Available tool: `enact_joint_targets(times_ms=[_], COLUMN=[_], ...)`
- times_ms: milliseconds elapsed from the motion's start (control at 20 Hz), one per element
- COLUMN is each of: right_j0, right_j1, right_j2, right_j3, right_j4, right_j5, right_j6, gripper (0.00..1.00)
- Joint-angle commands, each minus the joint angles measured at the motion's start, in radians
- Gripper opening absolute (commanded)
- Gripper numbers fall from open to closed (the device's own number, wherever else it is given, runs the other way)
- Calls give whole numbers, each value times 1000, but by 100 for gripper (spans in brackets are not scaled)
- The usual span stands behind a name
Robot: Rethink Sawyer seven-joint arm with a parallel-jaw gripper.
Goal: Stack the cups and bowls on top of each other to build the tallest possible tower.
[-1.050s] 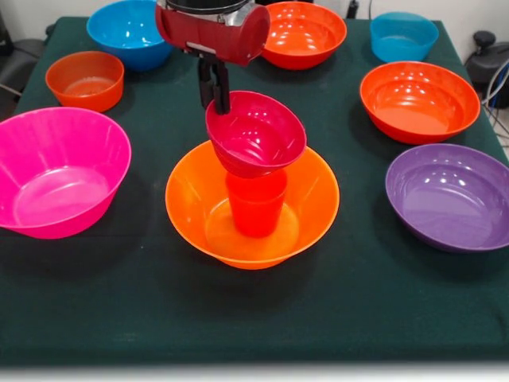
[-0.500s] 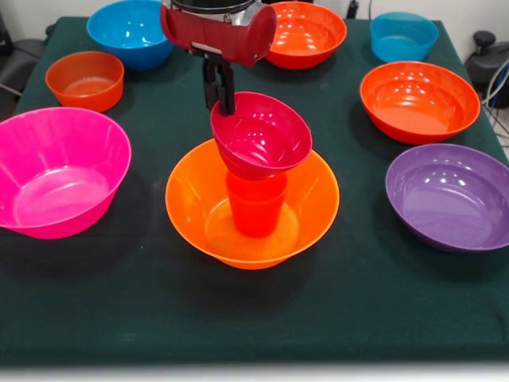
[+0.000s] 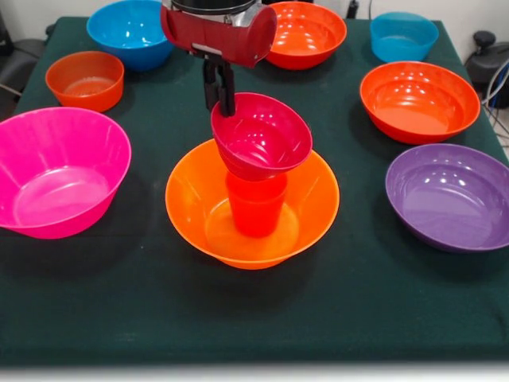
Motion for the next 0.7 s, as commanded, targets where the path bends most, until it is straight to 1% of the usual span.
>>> enact_joint_targets(times_ms=[50,300,700], right_j0=[29,34,29], right_j1=[34,24,31], right_j2=[13,8,11], right_j3=[-43,-38,-42], right_j4=[-39,-44,-43], right_j5=[136,141,133], right_j6=[-303,-300,-304], gripper=[0,0,0])
